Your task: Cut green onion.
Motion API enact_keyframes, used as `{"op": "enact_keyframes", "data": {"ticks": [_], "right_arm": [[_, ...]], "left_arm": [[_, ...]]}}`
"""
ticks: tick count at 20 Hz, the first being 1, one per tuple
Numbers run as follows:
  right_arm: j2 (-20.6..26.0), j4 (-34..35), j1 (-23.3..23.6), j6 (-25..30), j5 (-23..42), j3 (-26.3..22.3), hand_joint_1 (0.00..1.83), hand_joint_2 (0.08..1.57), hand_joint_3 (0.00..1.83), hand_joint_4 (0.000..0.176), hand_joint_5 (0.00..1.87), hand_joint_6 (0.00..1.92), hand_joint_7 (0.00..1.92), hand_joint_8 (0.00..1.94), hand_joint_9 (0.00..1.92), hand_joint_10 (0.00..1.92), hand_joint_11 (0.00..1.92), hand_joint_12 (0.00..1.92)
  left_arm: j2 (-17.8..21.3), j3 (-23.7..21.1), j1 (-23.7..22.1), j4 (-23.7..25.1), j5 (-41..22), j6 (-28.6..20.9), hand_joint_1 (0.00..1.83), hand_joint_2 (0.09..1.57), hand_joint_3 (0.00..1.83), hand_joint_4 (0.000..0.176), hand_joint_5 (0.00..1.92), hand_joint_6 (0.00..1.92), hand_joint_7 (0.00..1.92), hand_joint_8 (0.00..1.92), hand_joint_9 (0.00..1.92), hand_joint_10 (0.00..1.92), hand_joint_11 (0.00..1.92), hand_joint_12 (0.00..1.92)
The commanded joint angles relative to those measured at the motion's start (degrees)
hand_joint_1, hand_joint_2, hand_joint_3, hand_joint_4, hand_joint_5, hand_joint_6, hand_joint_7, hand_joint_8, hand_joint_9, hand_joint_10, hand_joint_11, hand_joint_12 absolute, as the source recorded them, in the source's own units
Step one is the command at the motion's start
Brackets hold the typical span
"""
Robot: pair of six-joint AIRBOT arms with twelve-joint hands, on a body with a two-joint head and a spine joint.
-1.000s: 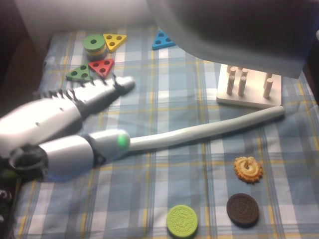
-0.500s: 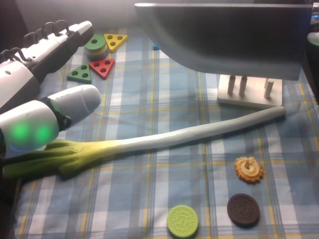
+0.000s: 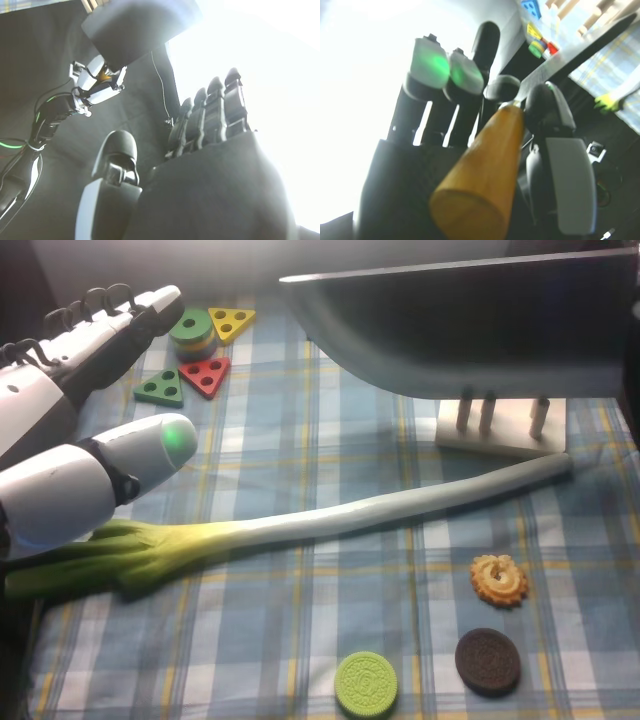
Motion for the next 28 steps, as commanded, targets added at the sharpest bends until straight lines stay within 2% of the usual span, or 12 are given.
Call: {"op": "enact_keyframes", "data": {"ticks": [1, 8, 9, 11, 13, 16, 21, 22, 24, 25, 26, 28], "right_arm": [[0.7, 0.5, 1.5, -0.1, 4.3, 0.3, 0.45, 1.48, 0.00, 0.141, 0.92, 1.92, 1.18, 1.94, 1.28, 1.92, 1.31, 1.92], [1.7, -1.6, 3.6, 0.0, 2.0, -0.9, 0.44, 1.47, 0.00, 0.137, 0.87, 1.92, 1.11, 1.94, 1.22, 1.92, 1.26, 1.92], [1.5, -1.2, 3.5, 0.1, 2.0, -0.9, 0.45, 1.46, 0.00, 0.110, 0.86, 1.92, 1.10, 1.94, 1.22, 1.92, 1.27, 1.92], [1.2, -1.0, 3.3, 0.7, 1.8, -0.9, 0.49, 1.46, 0.00, 0.099, 0.88, 1.92, 1.14, 1.94, 1.28, 1.92, 1.36, 1.92], [1.2, 0.5, 1.9, 0.8, 1.8, -1.1, 0.53, 1.48, 0.00, 0.021, 0.82, 1.92, 1.14, 1.94, 1.29, 1.92, 1.39, 1.92], [1.3, 2.8, -0.9, 0.8, 2.0, -1.3, 0.43, 1.48, 0.00, 0.007, 0.84, 1.92, 1.13, 1.94, 1.26, 1.92, 1.34, 1.92], [1.9, 6.8, -6.1, 0.8, 4.3, -1.6, 0.46, 1.44, 0.00, 0.062, 0.67, 1.89, 0.81, 1.94, 0.86, 1.92, 0.89, 1.92], [2.0, 6.9, -6.4, 0.8, 4.5, -1.9, 0.65, 1.41, 0.01, 0.153, 0.53, 1.76, 0.62, 1.86, 0.66, 1.92, 0.73, 1.92], [2.7, 7.0, -7.5, 0.8, 5.5, -2.9, 0.65, 1.43, 0.00, 0.174, 0.44, 1.77, 0.53, 0.88, 0.54, 1.12, 0.48, 1.41], [3.3, 7.6, -8.5, 0.9, 6.6, -3.6, 0.55, 1.41, 0.00, 0.034, 0.35, 0.76, 0.60, 0.48, 0.60, 0.74, 0.45, 1.13], [3.8, 8.8, -9.9, 1.4, 8.1, -4.1, 0.50, 1.36, 0.00, 0.007, 0.35, 0.21, 0.58, 0.21, 0.60, 0.40, 0.35, 0.83], [4.4, 11.7, -13.5, 2.2, 11.6, -4.6, 0.58, 1.26, 0.00, 0.038, 0.20, 0.01, 0.48, 0.01, 0.50, 0.03, 0.26, 0.32]], "left_arm": [[-0.2, -0.1, -0.2, 0.7, -7.2, -0.4, 0.00, 1.39, 0.00, 0.000, 0.00, 0.00, 0.00, 0.00, 0.00, 0.00, 0.00, 0.00], [-0.3, -0.4, 0.1, 0.6, -7.3, -0.4, 0.00, 1.39, 0.00, 0.000, 0.00, 0.00, 0.00, 0.00, 0.00, 0.00, 0.00, 0.00], [-0.3, -0.4, 0.1, 0.6, -7.4, -0.4, 0.00, 1.38, 0.00, 0.000, 0.00, 0.00, 0.00, 0.00, 0.00, 0.00, 0.00, 0.00], [-0.3, -0.6, 0.3, 0.6, -7.6, -0.4, 0.00, 1.37, 0.00, 0.000, 0.00, 0.00, 0.00, 0.00, 0.00, 0.00, 0.00, 0.00], [-0.3, -0.7, 0.8, 0.5, -8.1, -0.5, 0.00, 1.37, 0.00, 0.000, 0.00, 0.00, 0.00, 0.00, 0.00, 0.00, 0.00, 0.00], [-0.4, -0.9, 1.4, 0.1, -8.6, -0.5, 0.00, 1.40, 0.01, 0.000, 0.00, 0.00, 0.00, 0.00, 0.00, 0.00, 0.00, 0.00], [-0.4, -1.0, 1.9, -0.3, -9.2, -0.7, 0.00, 1.37, 0.00, 0.000, 0.00, 0.00, 0.00, 0.00, 0.00, 0.00, 0.00, 0.00], [-0.4, -1.0, 2.0, -0.3, -9.3, -0.7, 0.00, 1.36, 0.00, 0.000, 0.00, 0.00, 0.00, 0.00, 0.00, 0.00, 0.00, 0.00], [-0.4, -1.1, 2.3, -0.4, -9.9, -0.7, 0.00, 1.37, 0.00, 0.000, 0.00, 0.00, 0.00, 0.00, 0.00, 0.00, 0.00, 0.00], [-0.4, -1.1, 2.6, -0.5, -10.2, -0.7, 0.00, 1.36, 0.00, 0.000, 0.00, 0.00, 0.00, 0.00, 0.00, 0.00, 0.00, 0.00], [-0.4, -1.1, 2.7, -0.6, -10.4, -0.7, 0.00, 1.36, 0.00, 0.000, 0.00, 0.00, 0.00, 0.00, 0.00, 0.00, 0.00, 0.00], [-0.4, -1.2, 3.0, -0.8, -10.7, -0.8, 0.00, 1.36, 0.00, 0.000, 0.00, 0.00, 0.00, 0.00, 0.00, 0.00, 0.00, 0.00]]}}
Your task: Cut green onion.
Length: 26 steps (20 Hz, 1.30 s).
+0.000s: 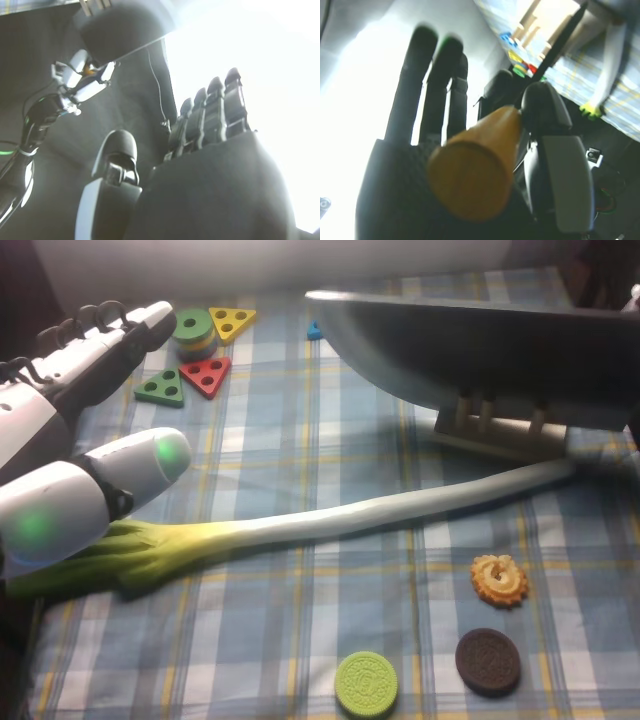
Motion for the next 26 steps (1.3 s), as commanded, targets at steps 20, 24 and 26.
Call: {"op": "enact_keyframes", "data": {"ticks": [20, 24, 26], "right_arm": [[1.3, 18.3, -24.5, 0.8, 52.1, -10.1, 0.70, 1.02, 0.00, 0.176, 0.00, 0.00, 0.02, 0.01, 0.03, 0.01, 0.00, 0.00], [1.0, 18.6, -26.2, 2.2, 56.9, -10.9, 0.86, 1.01, 0.01, 0.176, 0.01, 0.00, 0.07, 0.00, 0.03, 0.01, 0.00, 0.00], [1.2, 18.0, -26.3, 2.2, 58.2, -11.3, 0.89, 1.02, 0.01, 0.176, 0.01, 0.00, 0.04, 0.00, 0.03, 0.00, 0.01, 0.00]], "left_arm": [[1.5, 7.0, 1.0, 1.8, -24.7, -25.3, 0.00, 1.34, 0.00, 0.000, 0.00, 0.00, 0.00, 0.00, 0.00, 0.00, 0.00, 0.00], [0.9, 8.0, 1.4, 2.0, -26.4, -29.0, 0.00, 1.40, 0.01, 0.001, 0.00, 0.00, 0.00, 0.00, 0.00, 0.00, 0.00, 0.00], [0.6, 8.2, 1.4, 1.9, -27.9, -29.8, 0.05, 1.47, 0.03, 0.000, 0.00, 0.00, 0.00, 0.00, 0.00, 0.00, 0.00, 0.00]]}}
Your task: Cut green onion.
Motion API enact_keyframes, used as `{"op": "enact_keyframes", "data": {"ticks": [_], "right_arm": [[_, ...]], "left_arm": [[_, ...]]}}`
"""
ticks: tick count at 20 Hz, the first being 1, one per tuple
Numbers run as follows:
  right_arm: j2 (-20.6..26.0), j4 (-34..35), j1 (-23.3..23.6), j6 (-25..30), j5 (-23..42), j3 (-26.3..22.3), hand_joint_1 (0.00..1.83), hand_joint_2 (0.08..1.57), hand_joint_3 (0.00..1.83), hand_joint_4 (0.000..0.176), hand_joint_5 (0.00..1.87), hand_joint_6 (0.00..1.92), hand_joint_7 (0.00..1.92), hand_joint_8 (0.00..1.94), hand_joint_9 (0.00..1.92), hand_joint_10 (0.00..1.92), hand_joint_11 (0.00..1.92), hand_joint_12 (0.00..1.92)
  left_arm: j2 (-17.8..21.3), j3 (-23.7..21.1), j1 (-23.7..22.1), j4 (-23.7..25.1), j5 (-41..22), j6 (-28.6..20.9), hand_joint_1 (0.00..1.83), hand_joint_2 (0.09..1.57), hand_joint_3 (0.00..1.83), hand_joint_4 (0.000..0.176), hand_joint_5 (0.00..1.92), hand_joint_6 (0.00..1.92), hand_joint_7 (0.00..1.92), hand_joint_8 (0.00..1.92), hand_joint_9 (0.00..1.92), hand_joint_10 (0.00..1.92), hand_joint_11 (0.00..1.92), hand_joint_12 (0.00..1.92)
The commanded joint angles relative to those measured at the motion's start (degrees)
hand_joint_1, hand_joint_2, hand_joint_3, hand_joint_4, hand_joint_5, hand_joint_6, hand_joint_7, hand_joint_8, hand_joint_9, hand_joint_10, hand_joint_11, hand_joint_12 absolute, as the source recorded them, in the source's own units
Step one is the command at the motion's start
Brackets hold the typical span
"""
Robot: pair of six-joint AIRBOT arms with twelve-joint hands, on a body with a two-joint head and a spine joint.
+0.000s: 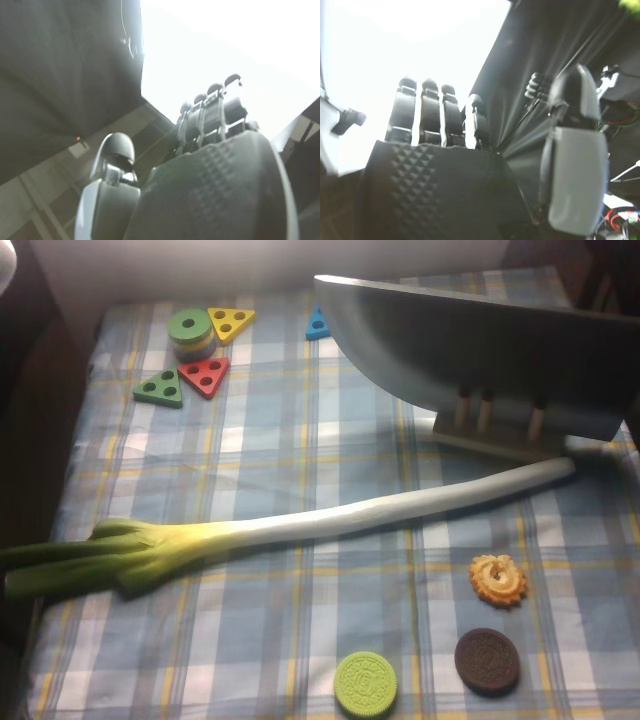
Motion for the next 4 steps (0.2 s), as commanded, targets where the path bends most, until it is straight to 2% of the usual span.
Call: {"op": "enact_keyframes", "data": {"ticks": [1, 2, 3, 4], "right_arm": [[0.3, -0.1, 0.0, 0.7, 8.0, -0.1, 0.84, 1.06, 0.02, 0.176, 0.00, 0.00, 0.04, 0.00, 0.03, 0.00, 0.00, 0.00], [0.3, -1.5, 0.0, 1.1, 8.4, -0.3, 0.78, 1.16, 0.02, 0.152, 0.23, 0.03, 0.06, 0.00, 0.04, 0.00, 0.00, 0.00], [0.4, -2.9, 0.0, 1.1, 9.1, -0.6, 0.72, 1.20, 0.02, 0.144, 0.20, 0.01, 0.03, 0.00, 0.03, 0.00, 0.00, 0.00], [0.3, -3.3, 0.0, 1.0, 10.2, -0.6, 0.95, 1.11, 0.00, 0.095, 0.33, 0.02, 0.19, 0.01, 0.14, 0.01, 0.00, 0.00]], "left_arm": [[-0.3, 0.6, -0.2, -0.4, -8.6, -2.0, 0.19, 1.47, 0.01, 0.000, 0.02, 0.01, 0.00, 0.00, 0.00, 0.00, 0.00, 0.00], [-0.5, 0.9, -0.1, -0.4, -9.7, -3.2, 0.37, 1.43, 0.00, 0.000, 0.06, 0.02, 0.02, 0.01, 0.00, 0.00, 0.00, 0.00], [-0.4, 0.9, 0.1, -0.8, -11.2, -4.8, 0.37, 1.40, 0.00, 0.000, 0.14, 0.01, 0.11, 0.03, 0.12, 0.00, 0.00, 0.34], [-0.4, 1.0, -0.1, -0.9, -11.2, -5.6, 0.17, 1.40, 0.01, 0.000, 0.12, 0.00, 0.12, 0.02, 0.12, 0.00, 0.00, 0.31]]}}
